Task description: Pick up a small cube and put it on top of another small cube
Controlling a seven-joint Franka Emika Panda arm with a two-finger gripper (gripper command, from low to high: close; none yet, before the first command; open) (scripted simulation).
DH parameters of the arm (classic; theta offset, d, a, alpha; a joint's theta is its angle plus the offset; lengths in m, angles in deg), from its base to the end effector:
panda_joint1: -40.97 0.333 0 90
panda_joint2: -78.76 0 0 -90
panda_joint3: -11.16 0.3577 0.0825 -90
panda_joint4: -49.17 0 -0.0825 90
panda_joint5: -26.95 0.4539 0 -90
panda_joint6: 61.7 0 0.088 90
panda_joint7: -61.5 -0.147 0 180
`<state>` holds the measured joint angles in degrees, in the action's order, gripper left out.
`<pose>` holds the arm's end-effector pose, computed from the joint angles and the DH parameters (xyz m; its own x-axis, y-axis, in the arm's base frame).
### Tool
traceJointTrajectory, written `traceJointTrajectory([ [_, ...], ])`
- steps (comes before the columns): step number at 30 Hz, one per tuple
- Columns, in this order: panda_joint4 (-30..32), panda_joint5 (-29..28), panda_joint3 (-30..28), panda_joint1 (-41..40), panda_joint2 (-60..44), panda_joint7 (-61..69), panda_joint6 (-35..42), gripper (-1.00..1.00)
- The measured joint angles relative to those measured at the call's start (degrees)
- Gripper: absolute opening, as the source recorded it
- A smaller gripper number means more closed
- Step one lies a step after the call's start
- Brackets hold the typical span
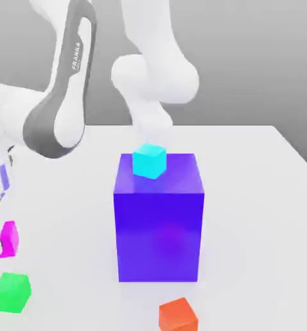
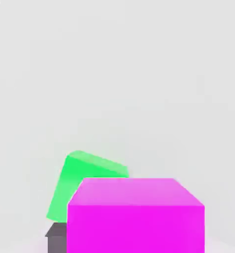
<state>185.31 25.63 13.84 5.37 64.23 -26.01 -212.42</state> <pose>0.4641 -0.2989 0.1565 -0.4904 -0.8715 -0.0004 -0.8715 0.4904 -0.0013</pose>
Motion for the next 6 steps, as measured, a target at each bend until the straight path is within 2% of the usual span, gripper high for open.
traceJointTrajectory([
  [2, -0.5, -0.5, -0.1, 0.3, -3.9, -0.1, -3.5, -1.0],
  [3, -0.6, -0.6, -0.2, 0.3, -5.1, -0.1, -4.5, 1.0],
  [6, -0.6, -0.6, -0.2, 0.3, -5.1, -0.1, -4.5, 1.0],
])
